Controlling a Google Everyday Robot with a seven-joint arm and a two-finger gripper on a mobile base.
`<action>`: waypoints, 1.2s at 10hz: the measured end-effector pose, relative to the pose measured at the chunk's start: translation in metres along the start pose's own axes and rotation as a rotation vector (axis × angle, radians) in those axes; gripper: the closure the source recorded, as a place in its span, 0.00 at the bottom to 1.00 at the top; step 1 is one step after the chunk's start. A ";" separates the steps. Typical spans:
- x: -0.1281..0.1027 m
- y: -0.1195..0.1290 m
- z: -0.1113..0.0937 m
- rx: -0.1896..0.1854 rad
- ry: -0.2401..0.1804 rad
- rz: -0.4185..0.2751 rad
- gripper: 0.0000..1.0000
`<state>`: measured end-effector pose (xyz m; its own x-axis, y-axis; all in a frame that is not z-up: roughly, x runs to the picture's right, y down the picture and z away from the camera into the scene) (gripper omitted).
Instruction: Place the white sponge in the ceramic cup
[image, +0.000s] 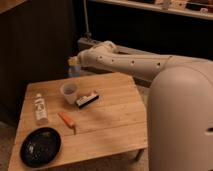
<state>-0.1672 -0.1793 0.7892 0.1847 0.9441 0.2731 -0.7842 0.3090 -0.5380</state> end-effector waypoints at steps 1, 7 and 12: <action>-0.007 0.001 0.005 -0.027 -0.017 -0.013 1.00; -0.007 0.023 -0.003 -0.204 -0.091 -0.057 1.00; 0.024 0.025 0.008 -0.237 -0.099 -0.098 1.00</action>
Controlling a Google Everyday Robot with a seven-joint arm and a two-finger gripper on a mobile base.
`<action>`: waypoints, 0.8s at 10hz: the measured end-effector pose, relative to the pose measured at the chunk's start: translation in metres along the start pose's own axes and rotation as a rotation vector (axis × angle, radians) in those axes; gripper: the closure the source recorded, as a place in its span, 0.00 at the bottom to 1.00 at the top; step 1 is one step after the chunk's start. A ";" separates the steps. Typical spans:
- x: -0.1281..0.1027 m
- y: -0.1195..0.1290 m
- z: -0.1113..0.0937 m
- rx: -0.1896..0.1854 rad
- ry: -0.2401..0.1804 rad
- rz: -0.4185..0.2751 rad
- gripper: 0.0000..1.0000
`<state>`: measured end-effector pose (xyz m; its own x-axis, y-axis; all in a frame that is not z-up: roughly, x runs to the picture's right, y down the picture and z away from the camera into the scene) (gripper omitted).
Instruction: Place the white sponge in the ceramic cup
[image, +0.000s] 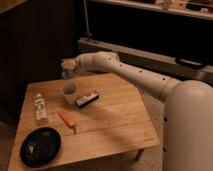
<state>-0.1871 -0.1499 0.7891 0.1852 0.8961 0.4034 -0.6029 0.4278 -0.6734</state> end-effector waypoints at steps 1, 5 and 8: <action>0.004 0.000 0.003 -0.006 -0.001 -0.016 1.00; 0.014 0.005 0.018 -0.073 -0.046 -0.063 1.00; 0.021 0.011 0.029 -0.119 -0.068 -0.095 1.00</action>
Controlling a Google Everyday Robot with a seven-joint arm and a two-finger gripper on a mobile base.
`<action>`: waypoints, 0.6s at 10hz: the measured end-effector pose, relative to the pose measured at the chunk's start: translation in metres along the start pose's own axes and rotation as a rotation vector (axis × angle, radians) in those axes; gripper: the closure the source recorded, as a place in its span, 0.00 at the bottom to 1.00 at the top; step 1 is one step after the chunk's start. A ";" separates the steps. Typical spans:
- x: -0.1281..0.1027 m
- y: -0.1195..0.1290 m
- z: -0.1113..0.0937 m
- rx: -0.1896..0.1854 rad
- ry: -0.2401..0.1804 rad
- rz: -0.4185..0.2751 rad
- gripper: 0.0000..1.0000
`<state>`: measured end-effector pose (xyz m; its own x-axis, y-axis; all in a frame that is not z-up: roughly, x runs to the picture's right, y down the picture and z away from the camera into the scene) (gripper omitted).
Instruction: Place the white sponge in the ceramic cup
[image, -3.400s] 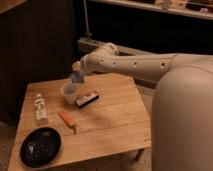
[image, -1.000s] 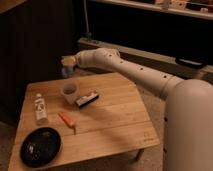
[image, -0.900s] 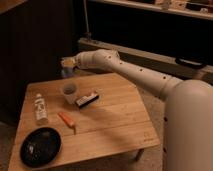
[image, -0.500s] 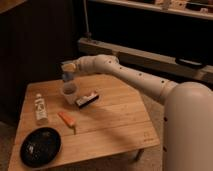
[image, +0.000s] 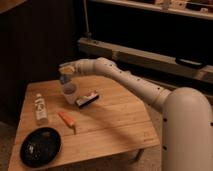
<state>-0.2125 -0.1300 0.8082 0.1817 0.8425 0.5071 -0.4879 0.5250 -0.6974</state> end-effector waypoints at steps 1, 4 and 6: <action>0.002 0.002 0.003 -0.010 0.001 -0.008 1.00; 0.001 0.004 0.003 0.003 0.019 -0.046 0.73; 0.000 0.002 -0.001 0.015 0.025 -0.057 0.53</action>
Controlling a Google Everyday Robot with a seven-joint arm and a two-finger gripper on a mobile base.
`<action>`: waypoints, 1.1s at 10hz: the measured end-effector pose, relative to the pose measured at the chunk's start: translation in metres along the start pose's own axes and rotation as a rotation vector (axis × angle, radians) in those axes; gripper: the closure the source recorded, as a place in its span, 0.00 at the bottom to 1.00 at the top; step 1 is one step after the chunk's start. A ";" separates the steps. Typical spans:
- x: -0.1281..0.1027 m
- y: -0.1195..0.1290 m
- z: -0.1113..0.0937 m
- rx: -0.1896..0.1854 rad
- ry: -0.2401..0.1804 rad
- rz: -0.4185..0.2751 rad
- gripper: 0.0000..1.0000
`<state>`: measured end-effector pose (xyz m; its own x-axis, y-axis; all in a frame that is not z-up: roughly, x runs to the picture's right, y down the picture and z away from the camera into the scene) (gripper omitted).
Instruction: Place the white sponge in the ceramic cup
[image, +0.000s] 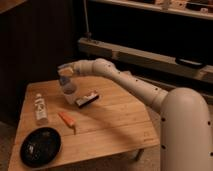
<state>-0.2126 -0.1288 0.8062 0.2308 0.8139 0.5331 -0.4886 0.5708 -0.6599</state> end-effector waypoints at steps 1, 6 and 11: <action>0.000 -0.001 -0.003 0.006 0.005 -0.004 0.39; 0.003 -0.003 -0.005 0.014 0.027 0.037 0.20; 0.001 -0.003 -0.002 0.016 0.031 0.066 0.20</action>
<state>-0.2090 -0.1289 0.8074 0.2235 0.8527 0.4722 -0.5172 0.5143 -0.6841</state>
